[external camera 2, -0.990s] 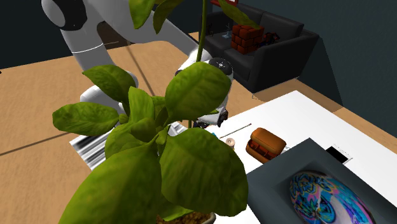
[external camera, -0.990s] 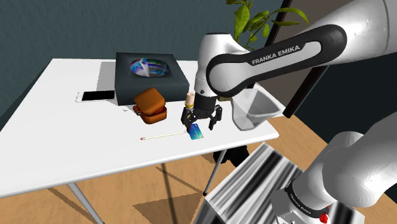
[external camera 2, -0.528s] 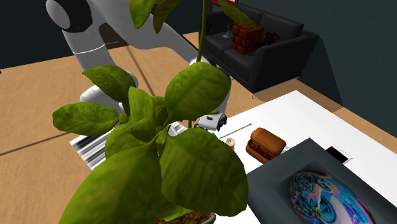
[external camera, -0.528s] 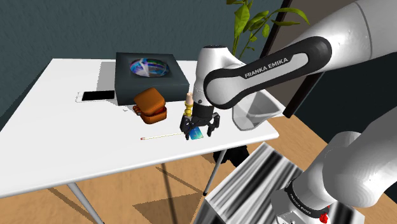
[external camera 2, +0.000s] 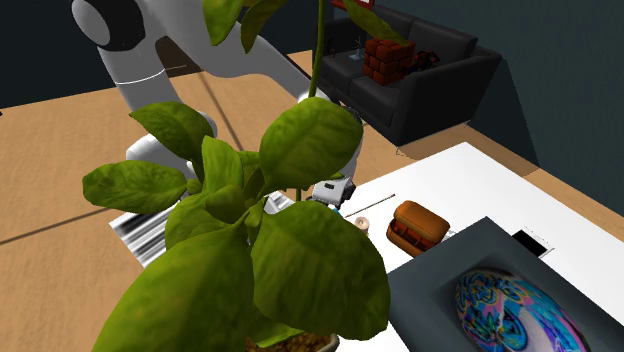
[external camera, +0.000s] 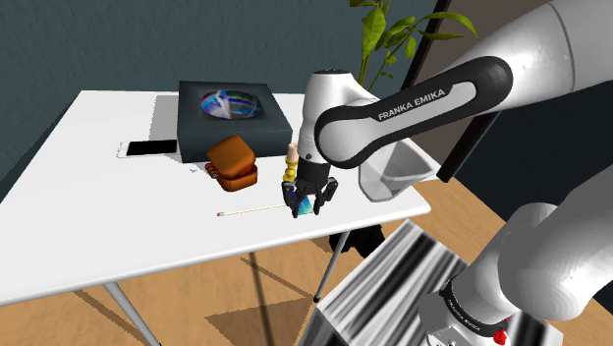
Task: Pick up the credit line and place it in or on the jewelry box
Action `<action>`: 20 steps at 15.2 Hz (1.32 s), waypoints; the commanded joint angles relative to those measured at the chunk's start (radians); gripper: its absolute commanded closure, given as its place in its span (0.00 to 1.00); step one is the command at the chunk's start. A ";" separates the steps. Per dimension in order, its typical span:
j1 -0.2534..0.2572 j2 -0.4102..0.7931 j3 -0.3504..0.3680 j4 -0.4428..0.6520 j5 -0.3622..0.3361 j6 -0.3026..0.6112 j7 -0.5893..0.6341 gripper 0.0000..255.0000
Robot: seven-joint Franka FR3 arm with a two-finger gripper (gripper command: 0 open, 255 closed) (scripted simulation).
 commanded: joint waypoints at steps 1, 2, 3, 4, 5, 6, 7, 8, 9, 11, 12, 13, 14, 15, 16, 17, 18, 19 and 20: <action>0.001 0.003 0.001 -0.002 0.001 0.002 0.000 1.00; 0.001 0.003 0.001 -0.002 0.001 0.002 -0.001 1.00; 0.001 0.002 0.001 -0.003 0.001 0.002 -0.001 1.00; 0.000 0.003 0.001 -0.001 0.001 0.001 -0.001 1.00; 0.000 0.002 0.000 -0.002 0.001 0.000 -0.002 1.00; 0.000 0.002 0.001 -0.002 0.001 0.000 -0.002 1.00; 0.001 0.001 0.001 -0.002 0.001 0.001 -0.001 1.00; 0.001 0.003 0.001 -0.002 0.001 0.002 0.000 1.00; 0.001 -0.006 0.000 0.004 0.002 -0.012 0.000 1.00; 0.001 -0.024 -0.002 0.015 0.003 -0.042 0.001 1.00; 0.001 -0.033 -0.003 0.021 0.003 -0.057 0.001 1.00; 0.001 -0.042 -0.004 0.027 0.003 -0.071 0.002 1.00; 0.000 -0.050 -0.005 0.034 0.004 -0.086 0.002 1.00; 0.000 -0.058 -0.006 0.040 0.004 -0.100 0.003 1.00; 0.000 -0.065 -0.007 0.047 0.004 -0.115 0.004 1.00; 0.000 -0.073 -0.008 0.054 0.004 -0.129 0.004 1.00; 0.000 -0.080 -0.009 0.062 0.004 -0.144 0.005 1.00; -0.001 -0.087 -0.010 0.069 0.004 -0.158 0.006 1.00; -0.001 -0.094 -0.011 0.077 0.004 -0.172 0.007 1.00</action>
